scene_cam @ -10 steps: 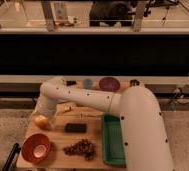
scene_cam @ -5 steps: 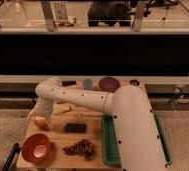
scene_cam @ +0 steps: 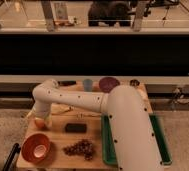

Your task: Place apple in red bowl

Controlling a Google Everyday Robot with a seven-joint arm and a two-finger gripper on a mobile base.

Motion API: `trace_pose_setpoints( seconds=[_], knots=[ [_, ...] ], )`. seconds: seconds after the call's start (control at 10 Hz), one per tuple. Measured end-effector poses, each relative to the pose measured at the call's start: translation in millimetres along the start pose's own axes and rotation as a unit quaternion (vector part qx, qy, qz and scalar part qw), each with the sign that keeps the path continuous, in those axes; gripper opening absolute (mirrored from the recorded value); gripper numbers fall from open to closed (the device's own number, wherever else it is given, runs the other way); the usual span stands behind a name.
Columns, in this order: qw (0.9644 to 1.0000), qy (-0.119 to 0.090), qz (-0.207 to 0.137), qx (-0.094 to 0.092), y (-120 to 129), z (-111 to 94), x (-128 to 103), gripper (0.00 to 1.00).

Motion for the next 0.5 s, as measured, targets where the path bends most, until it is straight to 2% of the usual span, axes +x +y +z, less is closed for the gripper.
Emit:
trace_pose_setpoints(
  seconds=[0.5],
  knots=[
    [0.9986,0.032,-0.037,-0.021,-7.1,13.7,11.7,0.8]
  ],
)
